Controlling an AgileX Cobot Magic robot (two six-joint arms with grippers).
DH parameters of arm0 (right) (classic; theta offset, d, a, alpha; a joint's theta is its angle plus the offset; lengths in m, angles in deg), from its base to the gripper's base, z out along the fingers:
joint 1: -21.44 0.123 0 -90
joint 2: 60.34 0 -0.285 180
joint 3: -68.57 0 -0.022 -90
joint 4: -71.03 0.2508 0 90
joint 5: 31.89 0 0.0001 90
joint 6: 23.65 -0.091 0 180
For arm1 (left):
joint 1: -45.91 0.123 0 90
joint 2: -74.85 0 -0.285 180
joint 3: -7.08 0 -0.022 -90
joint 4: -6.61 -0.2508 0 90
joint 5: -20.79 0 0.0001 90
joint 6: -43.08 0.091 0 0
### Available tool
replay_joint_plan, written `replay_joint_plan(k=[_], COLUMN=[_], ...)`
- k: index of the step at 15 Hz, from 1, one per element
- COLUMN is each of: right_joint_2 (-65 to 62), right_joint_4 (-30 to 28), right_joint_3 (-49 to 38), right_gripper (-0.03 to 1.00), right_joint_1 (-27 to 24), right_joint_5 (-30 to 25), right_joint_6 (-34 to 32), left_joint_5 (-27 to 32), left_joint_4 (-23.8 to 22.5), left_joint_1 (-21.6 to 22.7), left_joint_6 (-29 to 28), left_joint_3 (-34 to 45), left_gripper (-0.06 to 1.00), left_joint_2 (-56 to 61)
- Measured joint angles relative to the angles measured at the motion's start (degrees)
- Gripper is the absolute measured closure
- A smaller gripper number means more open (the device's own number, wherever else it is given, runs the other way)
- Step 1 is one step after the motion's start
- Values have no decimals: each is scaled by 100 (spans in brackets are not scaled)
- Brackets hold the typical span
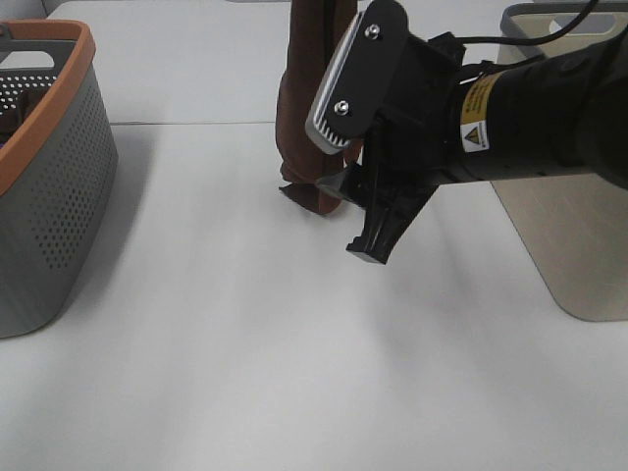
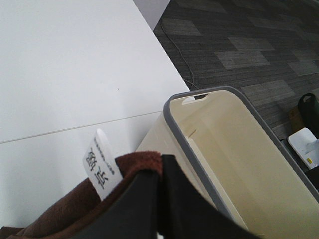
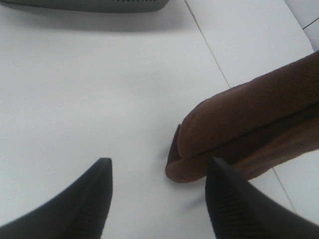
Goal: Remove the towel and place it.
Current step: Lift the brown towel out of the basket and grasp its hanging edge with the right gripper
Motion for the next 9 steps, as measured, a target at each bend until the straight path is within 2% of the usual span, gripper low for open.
replay_joint_plan(k=[1,5,9], right_joint_2=[344,877,1031], right_joint_4=[103,865,2120], right_joint_3=[23,246,390], right_gripper=[45,47,47], right_joint_1=[0,0,0], right_joint_5=[435,670,533], right_joint_6=[0,206,1490], left_joint_5=[0,-6,-6], left_joint_4=[6,11,17], left_joint_1=[0,0,0], left_joint_6=[0,0,0], left_joint_3=[0,0,0], left_gripper=[94,94,94], left_joint_2=[0,0,0])
